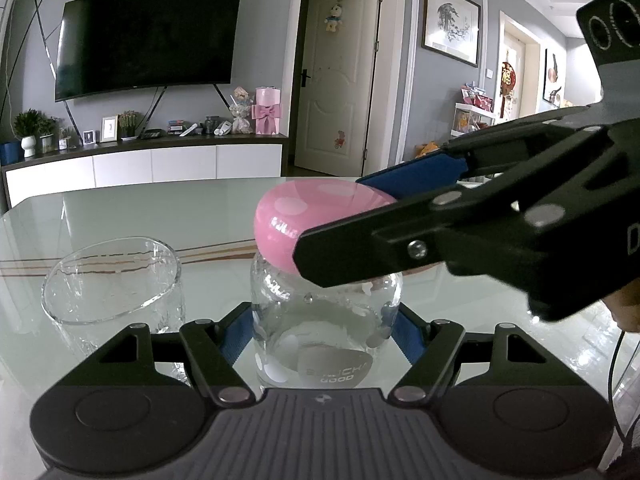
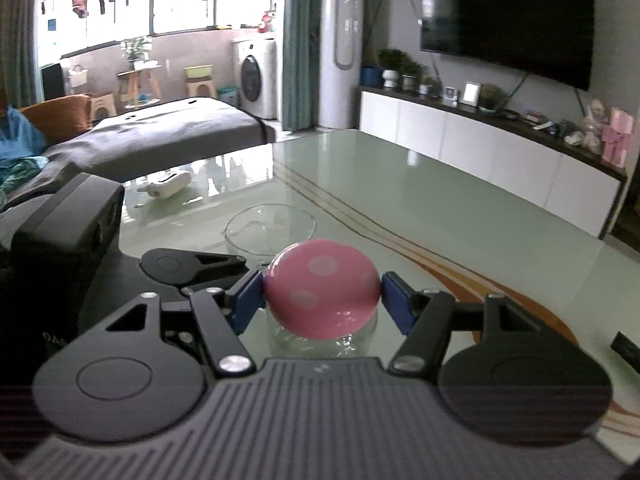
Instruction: Unscrew bottle cap and pour
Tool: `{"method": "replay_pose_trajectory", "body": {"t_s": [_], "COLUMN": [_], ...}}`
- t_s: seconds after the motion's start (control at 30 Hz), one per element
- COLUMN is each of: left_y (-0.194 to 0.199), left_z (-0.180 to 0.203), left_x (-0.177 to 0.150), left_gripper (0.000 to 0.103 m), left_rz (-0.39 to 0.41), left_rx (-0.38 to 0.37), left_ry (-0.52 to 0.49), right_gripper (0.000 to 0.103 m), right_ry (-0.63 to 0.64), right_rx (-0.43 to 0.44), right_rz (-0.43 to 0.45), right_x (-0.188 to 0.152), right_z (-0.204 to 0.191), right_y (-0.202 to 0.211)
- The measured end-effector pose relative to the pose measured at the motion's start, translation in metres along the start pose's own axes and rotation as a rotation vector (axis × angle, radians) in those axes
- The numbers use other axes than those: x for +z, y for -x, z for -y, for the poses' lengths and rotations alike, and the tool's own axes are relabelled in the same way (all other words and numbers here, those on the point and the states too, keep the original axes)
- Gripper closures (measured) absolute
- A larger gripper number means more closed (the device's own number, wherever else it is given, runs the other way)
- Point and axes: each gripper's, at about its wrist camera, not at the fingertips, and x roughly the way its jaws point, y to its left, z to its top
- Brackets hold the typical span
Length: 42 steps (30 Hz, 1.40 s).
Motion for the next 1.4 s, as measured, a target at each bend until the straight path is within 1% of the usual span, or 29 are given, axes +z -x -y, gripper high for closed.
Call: {"method": "replay_pose_trajectory", "body": {"t_s": [0.2,0.37,0.43,0.5,0.53,0.67,0.73,1.13,1.17,1.23,1.3,1.4], "left_y": [0.001,0.001,0.001,0.001,0.001,0.003,0.003,0.002,0.002,0.002,0.003,0.003], "left_z": [-0.002,-0.002,-0.001,-0.002,-0.002,-0.003,-0.004,-0.006,-0.006,-0.006,-0.006,-0.006], "left_x": [0.001,0.002,0.003,0.003,0.003,0.004,0.004,0.005,0.005,0.005,0.004,0.003], "left_gripper": [0.027,0.027,0.027,0.027,0.026,0.026,0.026,0.025,0.025,0.025,0.025,0.025], "left_rz": [0.000,-0.001,-0.001,-0.001,-0.001,-0.002,-0.002,-0.001,0.000,0.000,0.000,0.000], "left_rx": [0.000,-0.001,-0.001,-0.002,-0.002,-0.003,-0.003,-0.006,-0.006,-0.007,-0.007,-0.006], "left_ry": [0.000,-0.001,-0.001,-0.001,-0.001,0.000,0.000,0.007,0.007,0.007,0.007,0.008], "right_gripper": [0.038,0.037,0.032,0.014,0.013,0.013,0.013,0.016,0.017,0.018,0.022,0.024], "right_ry": [0.034,0.041,0.036,0.030,0.024,0.005,-0.016,-0.082,-0.088,-0.100,-0.108,-0.118], "right_rx": [0.047,0.060,0.055,0.043,0.031,-0.011,-0.067,-0.235,-0.248,-0.265,-0.275,-0.276], "right_rz": [-0.005,-0.008,-0.010,-0.001,0.005,0.023,0.012,0.020,0.025,0.026,0.023,0.023], "right_x": [0.001,0.002,0.001,0.001,0.001,0.000,-0.002,-0.006,-0.008,-0.009,-0.008,-0.009], "right_z": [0.003,0.007,0.006,0.004,0.002,-0.004,-0.011,-0.038,-0.035,-0.032,-0.031,-0.029], "right_y": [0.001,0.002,0.003,0.005,0.006,0.010,0.009,0.002,-0.007,-0.013,-0.015,-0.017]}}
